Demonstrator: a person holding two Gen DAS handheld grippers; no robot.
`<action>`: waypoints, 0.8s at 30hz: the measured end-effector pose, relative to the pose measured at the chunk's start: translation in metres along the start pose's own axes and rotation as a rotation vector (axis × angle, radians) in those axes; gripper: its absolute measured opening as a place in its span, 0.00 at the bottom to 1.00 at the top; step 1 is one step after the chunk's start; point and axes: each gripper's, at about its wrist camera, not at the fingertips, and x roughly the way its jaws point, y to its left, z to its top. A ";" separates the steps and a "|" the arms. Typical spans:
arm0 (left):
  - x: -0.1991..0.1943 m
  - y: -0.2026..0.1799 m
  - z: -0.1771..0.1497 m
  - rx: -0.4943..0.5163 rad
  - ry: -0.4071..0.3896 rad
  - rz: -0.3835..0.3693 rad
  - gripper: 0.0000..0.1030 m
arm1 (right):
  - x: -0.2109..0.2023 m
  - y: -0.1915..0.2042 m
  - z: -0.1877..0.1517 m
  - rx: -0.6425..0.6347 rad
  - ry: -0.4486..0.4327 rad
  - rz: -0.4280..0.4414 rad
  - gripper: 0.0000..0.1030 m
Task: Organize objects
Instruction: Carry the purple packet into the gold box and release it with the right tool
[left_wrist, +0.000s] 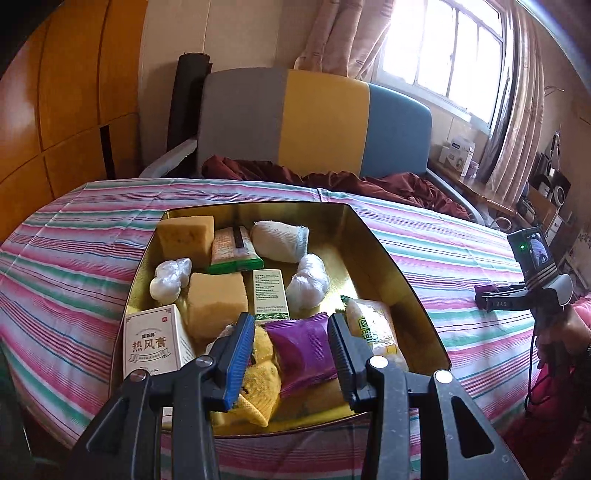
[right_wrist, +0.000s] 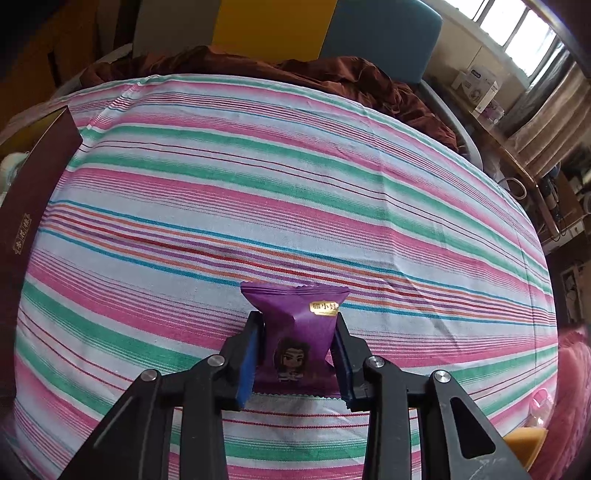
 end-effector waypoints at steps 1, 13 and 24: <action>-0.001 0.002 0.000 0.000 -0.001 0.002 0.40 | -0.003 0.001 0.001 0.007 -0.002 0.011 0.35; -0.018 0.048 0.005 -0.092 -0.029 0.070 0.40 | -0.112 0.134 0.016 -0.128 -0.229 0.406 0.35; -0.015 0.079 -0.005 -0.157 0.014 0.137 0.42 | -0.098 0.247 0.021 -0.270 -0.184 0.520 0.38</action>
